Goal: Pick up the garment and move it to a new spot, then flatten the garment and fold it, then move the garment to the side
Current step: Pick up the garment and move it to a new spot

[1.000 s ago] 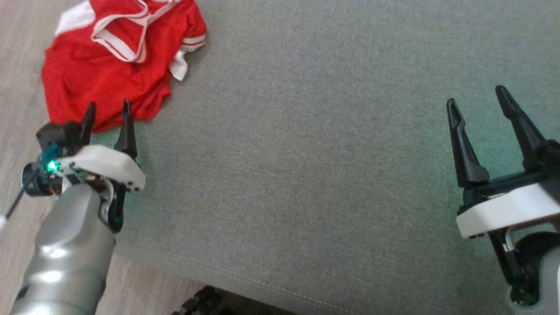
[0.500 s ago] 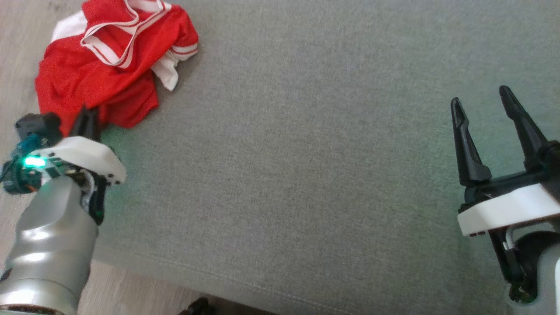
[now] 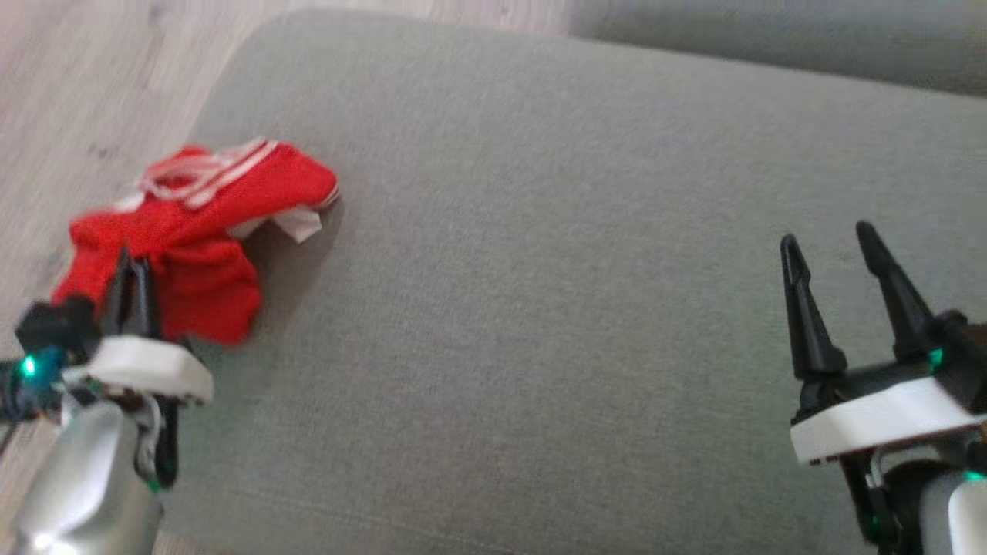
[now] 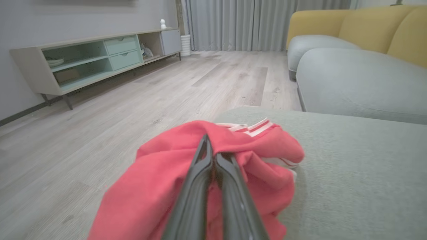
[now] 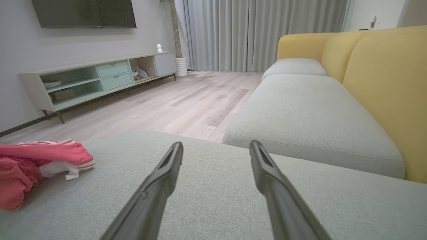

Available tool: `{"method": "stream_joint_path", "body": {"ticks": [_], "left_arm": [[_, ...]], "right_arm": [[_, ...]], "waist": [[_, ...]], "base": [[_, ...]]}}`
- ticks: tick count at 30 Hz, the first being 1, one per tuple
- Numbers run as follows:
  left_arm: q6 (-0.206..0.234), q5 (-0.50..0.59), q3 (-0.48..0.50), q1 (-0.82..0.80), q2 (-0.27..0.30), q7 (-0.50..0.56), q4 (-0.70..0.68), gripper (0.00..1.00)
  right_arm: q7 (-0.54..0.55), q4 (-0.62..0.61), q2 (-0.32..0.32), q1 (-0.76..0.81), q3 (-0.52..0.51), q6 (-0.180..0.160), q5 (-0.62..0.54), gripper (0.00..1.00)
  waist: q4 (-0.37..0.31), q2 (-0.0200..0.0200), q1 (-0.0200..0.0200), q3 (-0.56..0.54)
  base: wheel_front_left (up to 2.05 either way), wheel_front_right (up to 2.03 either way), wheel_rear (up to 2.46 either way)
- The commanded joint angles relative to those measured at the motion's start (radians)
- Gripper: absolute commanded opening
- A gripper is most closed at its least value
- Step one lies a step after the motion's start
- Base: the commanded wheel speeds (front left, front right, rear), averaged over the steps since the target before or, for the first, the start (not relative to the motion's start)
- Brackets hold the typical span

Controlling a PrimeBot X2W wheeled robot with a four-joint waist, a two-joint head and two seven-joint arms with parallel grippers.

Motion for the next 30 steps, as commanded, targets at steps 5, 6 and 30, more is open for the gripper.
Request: {"method": "stream_joint_path", "body": {"ticks": [5, 6, 30], "left_arm": [[0.087, 0.007, 0.007, 0.192, 0.056, 0.112, -0.385, 0.0], [0.098, 0.006, -0.001, 0.22, 0.052, 0.134, -0.439, 0.0], [-0.126, 0.167, -0.554, -0.006, -0.216, 0.271, -0.563, 0.0]], "right_arm": [[-0.032, -0.014, 0.009, 0.027, 0.029, -0.001, 0.029, 1.0], [-0.033, -0.013, 0.009, 0.03, 0.031, -0.001, 0.032, 1.0], [-0.124, 0.032, 0.01, -0.012, 0.011, -0.001, 0.12, 1.0]], "waist": [[-0.101, 0.0, 0.0003, -0.089], [-0.117, 0.0, 0.0003, -0.09], [-0.506, 0.0, 0.0003, 0.14]], "base": [[0.0, 0.0, 0.0], [0.0, 0.0, 0.0], [0.0, 0.0, 0.0]]}}
